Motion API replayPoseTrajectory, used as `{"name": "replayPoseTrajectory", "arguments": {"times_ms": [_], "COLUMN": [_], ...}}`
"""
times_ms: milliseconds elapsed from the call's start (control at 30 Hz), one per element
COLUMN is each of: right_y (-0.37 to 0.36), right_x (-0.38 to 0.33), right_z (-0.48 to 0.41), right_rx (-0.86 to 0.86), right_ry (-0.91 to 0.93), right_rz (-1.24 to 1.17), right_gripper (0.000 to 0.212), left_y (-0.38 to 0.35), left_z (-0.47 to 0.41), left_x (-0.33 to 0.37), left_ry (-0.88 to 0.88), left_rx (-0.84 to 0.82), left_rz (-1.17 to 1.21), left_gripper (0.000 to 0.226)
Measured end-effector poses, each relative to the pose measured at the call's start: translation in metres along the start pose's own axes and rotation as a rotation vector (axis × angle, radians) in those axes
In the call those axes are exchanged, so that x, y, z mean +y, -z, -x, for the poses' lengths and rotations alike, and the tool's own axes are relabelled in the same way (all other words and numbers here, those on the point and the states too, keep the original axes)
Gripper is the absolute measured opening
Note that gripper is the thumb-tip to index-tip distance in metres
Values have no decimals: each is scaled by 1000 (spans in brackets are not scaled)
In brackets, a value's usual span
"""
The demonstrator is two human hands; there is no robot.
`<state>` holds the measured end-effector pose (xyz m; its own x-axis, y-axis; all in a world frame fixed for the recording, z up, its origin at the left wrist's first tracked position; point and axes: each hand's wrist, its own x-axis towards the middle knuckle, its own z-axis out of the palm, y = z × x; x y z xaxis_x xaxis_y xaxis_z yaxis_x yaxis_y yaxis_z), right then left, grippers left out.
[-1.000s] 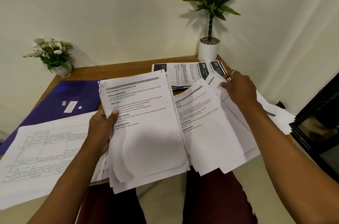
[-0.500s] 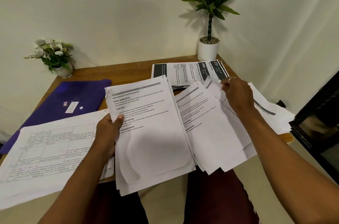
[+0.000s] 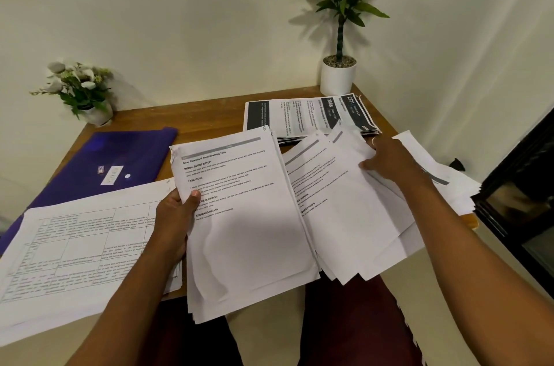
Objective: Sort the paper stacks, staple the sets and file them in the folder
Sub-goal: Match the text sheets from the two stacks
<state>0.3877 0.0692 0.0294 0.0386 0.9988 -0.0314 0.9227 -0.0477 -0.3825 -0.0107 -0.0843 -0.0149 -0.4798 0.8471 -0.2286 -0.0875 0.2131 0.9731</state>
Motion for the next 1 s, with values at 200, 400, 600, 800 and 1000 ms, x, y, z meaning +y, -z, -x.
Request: {"name": "replayPoseTrajectory", "arguments": {"times_ms": [200, 400, 600, 800, 1000], "right_y": [32, 54, 49, 37, 55], "right_x": [-20, -58, -92, -124, -147], "right_z": [7, 16, 20, 43, 65], "right_rx": [367, 717, 819, 771, 961], "right_ry": [78, 304, 608, 700, 982], "right_rz": [-40, -56, -164, -330, -326], "right_gripper": [29, 23, 27, 32, 45], "left_y": [1, 0, -3, -1, 0], "left_z": [0, 5, 11, 18, 18], "left_x": [4, 9, 14, 20, 29], "left_ry": [51, 72, 74, 52, 12], "left_rx": [-23, -66, -107, -150, -172], "left_rz": [99, 208, 271, 448, 541], "left_gripper": [16, 26, 33, 38, 40]}}
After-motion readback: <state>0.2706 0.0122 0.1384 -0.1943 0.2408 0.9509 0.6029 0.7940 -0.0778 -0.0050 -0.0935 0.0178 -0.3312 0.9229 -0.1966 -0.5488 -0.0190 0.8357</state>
